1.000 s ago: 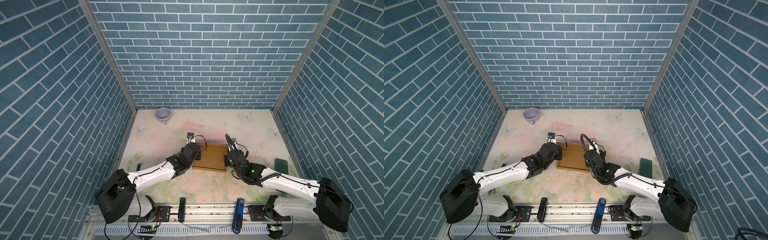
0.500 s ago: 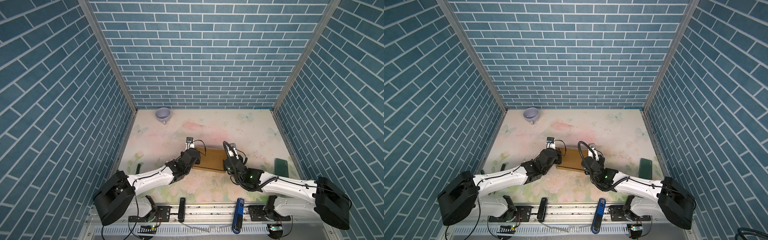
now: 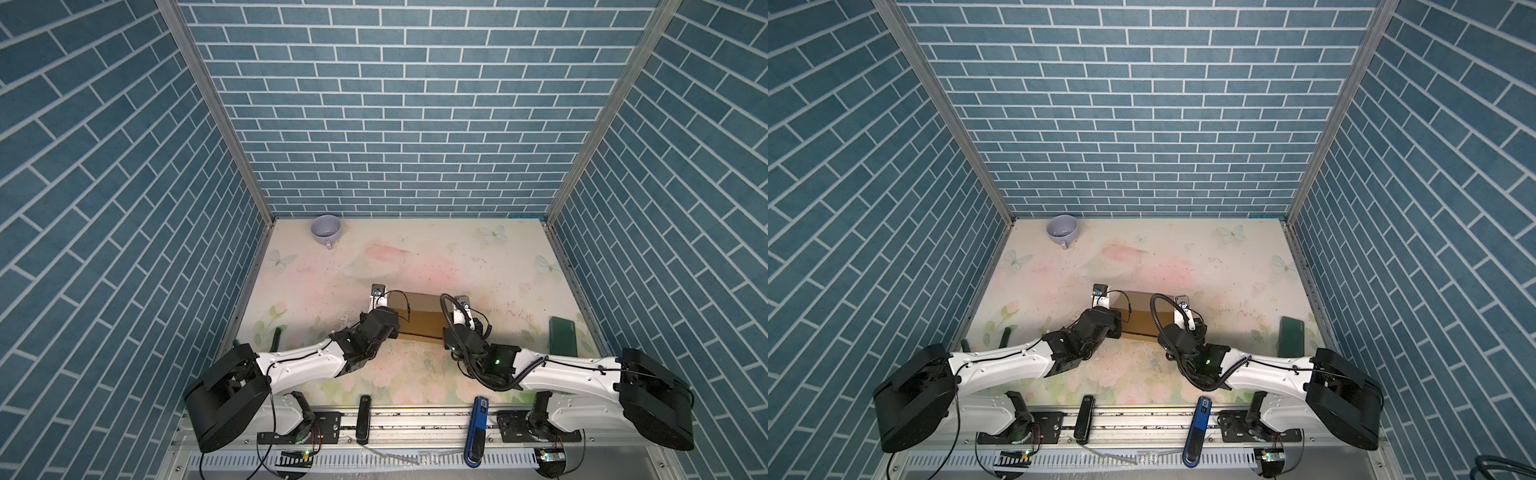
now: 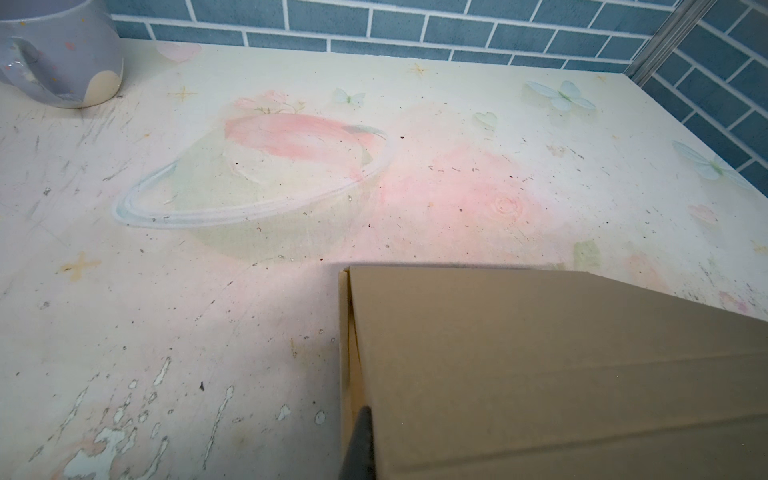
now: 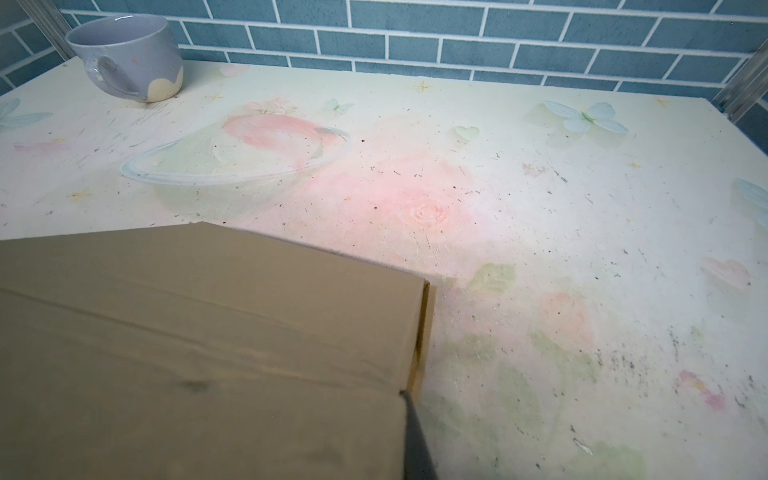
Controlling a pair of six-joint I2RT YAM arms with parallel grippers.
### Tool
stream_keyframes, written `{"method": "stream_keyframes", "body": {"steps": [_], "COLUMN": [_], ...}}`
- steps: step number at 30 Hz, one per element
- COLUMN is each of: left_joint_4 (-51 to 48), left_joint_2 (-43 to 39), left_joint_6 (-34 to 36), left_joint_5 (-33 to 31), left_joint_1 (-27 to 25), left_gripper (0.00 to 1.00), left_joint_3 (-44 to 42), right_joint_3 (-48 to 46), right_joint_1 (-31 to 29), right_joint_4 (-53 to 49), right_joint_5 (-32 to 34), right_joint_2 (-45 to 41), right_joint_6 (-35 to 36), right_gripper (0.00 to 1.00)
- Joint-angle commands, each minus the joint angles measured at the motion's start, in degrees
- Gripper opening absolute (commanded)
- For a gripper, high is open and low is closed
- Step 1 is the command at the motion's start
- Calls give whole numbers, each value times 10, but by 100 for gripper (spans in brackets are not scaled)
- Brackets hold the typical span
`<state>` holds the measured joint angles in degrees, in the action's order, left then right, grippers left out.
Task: Fold the paper box
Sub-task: 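Lift the right gripper off the lid while the left gripper holds the box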
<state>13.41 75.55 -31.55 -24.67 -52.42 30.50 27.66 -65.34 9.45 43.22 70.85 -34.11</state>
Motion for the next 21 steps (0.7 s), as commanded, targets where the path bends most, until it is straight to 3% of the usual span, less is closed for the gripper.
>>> {"method": "stream_keyframes", "body": {"steps": [1, 6, 9, 16, 21], "left_joint_4": [-21, -22, -21, 1, 11], "left_joint_2": [14, 14, 10, 8, 8], "left_joint_6": [-11, -15, -15, -26, -30], "left_joint_5": [51, 40, 32, 26, 22], "left_joint_1": [-15, -16, -16, -16, -18], "left_gripper": [0, 0, 0, 0, 0], "left_joint_3": [-12, -16, -22, -47, -57], "right_joint_3": [-14, -12, -6, 48, 161], "right_joint_1": [-19, -44, -71, -145, -188], "right_joint_4": [-8, -70, -127, -246, -329], "right_joint_5": [-51, -71, -73, -56, -47], "right_joint_2": [2, -34, -69, -114, -80], "right_joint_6": [-33, -49, -62, -81, -26], "right_gripper": [13, 32, 38, 38, 34]}}
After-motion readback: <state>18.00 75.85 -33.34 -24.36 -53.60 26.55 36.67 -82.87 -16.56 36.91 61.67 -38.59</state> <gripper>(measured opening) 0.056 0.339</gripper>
